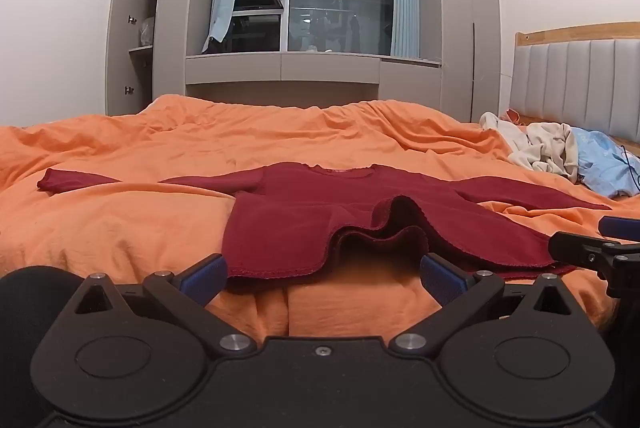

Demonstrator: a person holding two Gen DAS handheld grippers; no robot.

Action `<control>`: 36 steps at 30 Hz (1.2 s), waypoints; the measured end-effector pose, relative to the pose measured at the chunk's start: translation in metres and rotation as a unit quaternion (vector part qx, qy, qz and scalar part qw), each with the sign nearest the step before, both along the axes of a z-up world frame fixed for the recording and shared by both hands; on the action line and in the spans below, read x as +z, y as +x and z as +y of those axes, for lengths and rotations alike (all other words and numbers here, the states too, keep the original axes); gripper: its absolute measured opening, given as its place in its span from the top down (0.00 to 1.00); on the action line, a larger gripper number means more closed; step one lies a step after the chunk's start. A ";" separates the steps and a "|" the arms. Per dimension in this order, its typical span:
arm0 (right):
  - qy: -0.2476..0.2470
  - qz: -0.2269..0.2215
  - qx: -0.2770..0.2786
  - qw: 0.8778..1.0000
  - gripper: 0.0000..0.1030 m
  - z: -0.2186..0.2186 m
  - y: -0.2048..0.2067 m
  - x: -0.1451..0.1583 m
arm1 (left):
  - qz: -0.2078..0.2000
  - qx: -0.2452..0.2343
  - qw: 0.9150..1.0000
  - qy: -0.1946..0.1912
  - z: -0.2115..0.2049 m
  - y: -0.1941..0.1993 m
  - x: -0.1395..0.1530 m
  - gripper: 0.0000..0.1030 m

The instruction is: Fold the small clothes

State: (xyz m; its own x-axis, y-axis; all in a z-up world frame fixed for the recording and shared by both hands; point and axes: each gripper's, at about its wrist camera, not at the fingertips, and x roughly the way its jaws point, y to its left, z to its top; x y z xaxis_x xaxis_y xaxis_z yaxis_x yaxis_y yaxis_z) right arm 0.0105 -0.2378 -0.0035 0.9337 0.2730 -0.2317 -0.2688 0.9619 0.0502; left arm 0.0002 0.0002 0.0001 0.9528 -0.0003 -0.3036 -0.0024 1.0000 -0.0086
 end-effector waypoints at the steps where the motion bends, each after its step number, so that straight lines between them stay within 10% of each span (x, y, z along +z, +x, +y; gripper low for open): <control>1: -0.001 0.000 0.000 1.000 0.00 0.000 0.000 0.000 | 0.000 0.000 1.000 0.000 0.000 0.000 0.000 0.01; 36: -0.007 -0.001 0.003 1.000 0.00 0.002 -0.002 -0.001 | -0.001 0.001 1.000 -0.003 0.001 -0.001 0.000 0.01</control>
